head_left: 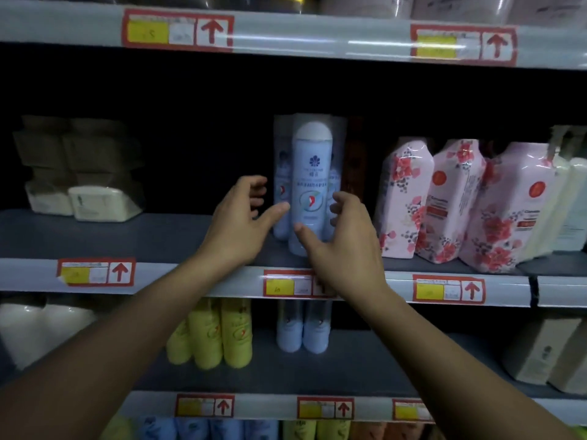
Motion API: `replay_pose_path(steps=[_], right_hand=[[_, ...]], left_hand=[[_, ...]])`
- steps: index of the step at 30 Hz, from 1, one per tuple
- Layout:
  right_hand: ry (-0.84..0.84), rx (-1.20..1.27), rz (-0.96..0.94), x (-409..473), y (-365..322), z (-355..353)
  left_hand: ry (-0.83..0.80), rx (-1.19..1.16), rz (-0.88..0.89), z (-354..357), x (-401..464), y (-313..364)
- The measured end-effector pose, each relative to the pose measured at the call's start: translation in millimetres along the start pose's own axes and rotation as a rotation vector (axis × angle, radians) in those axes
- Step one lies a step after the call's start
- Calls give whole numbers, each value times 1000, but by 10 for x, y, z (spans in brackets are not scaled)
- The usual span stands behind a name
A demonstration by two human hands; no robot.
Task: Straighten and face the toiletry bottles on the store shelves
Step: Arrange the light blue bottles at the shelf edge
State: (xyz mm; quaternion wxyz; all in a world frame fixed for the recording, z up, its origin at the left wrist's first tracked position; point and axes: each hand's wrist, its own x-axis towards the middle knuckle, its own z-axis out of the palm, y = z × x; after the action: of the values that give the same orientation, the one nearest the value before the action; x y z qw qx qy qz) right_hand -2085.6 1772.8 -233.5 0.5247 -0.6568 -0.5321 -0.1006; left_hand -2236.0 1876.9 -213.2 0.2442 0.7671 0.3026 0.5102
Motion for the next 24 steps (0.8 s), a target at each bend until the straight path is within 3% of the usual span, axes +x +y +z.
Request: replay_pose_path(steps=[5, 9, 14, 24], right_hand=[[64, 55, 21, 211, 44, 133], [58, 66, 23, 182, 73, 181], [64, 56, 8, 173, 57, 193], [84, 145, -12, 56, 30, 93]], left_hand=[[-95, -175, -130, 84, 306, -65], [-233, -339, -130, 138, 388, -200], [-258, -288, -100, 155, 447, -238], [-97, -221, -71, 44, 337, -222]])
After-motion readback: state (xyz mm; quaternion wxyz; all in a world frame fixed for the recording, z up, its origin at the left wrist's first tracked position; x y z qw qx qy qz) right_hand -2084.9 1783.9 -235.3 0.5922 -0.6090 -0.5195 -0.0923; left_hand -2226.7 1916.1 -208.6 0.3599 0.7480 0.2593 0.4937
